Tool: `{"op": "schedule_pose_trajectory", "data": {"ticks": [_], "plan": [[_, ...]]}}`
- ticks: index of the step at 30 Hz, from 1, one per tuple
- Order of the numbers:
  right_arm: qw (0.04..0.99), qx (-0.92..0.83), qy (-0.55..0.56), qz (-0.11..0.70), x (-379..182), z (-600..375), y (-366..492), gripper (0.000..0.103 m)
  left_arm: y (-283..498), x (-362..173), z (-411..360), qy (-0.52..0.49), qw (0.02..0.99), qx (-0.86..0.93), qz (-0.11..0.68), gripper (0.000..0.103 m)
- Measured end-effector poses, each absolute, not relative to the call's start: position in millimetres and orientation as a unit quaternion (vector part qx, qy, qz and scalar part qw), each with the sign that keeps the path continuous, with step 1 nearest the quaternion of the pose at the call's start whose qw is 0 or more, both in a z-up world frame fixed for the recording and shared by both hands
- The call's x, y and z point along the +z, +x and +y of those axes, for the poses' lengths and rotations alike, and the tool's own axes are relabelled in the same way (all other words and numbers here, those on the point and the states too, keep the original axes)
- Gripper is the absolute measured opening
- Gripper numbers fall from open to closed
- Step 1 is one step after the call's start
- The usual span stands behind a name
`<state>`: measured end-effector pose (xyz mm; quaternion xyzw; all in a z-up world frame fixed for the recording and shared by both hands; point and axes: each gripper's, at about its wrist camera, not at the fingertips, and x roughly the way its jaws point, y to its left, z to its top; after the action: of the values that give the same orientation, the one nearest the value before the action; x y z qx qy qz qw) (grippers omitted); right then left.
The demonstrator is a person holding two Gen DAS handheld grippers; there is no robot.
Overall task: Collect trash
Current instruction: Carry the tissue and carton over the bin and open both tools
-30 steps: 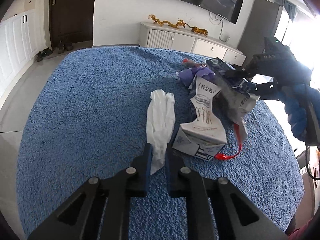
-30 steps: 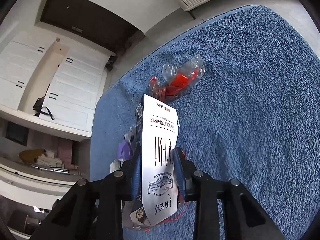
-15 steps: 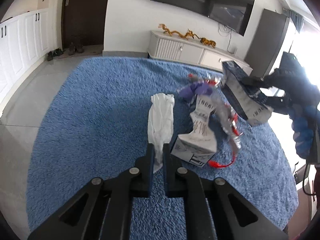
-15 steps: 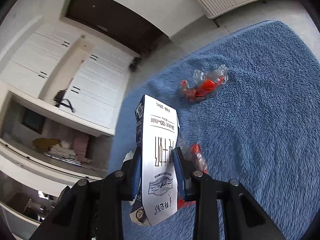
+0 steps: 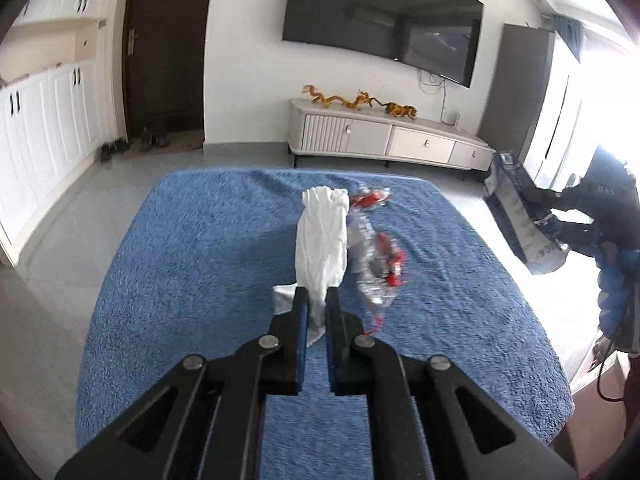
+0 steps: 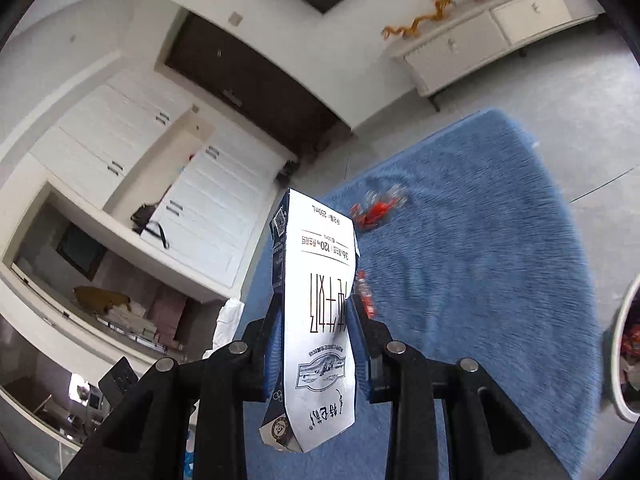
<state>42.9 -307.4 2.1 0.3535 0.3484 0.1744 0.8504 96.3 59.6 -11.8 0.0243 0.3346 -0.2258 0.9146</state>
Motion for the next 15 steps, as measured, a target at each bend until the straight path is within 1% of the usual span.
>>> {"op": "schedule_pose_trajectory", "data": {"ticks": [7,10,15], "plan": [[0.87,0.125,0.365,0.308,17,-355,-15,0.029,63,9,-2,0.059,0.911,-0.268,0.309,0.007],[0.872,0.102,0.376,0.295,14,-382,-35,0.029,54,13,-33,0.075,0.902,-0.295,0.305,0.007],[0.872,0.059,0.395,0.284,-7,-426,-62,0.029,44,16,-94,0.097,0.881,-0.343,0.311,0.007]]}}
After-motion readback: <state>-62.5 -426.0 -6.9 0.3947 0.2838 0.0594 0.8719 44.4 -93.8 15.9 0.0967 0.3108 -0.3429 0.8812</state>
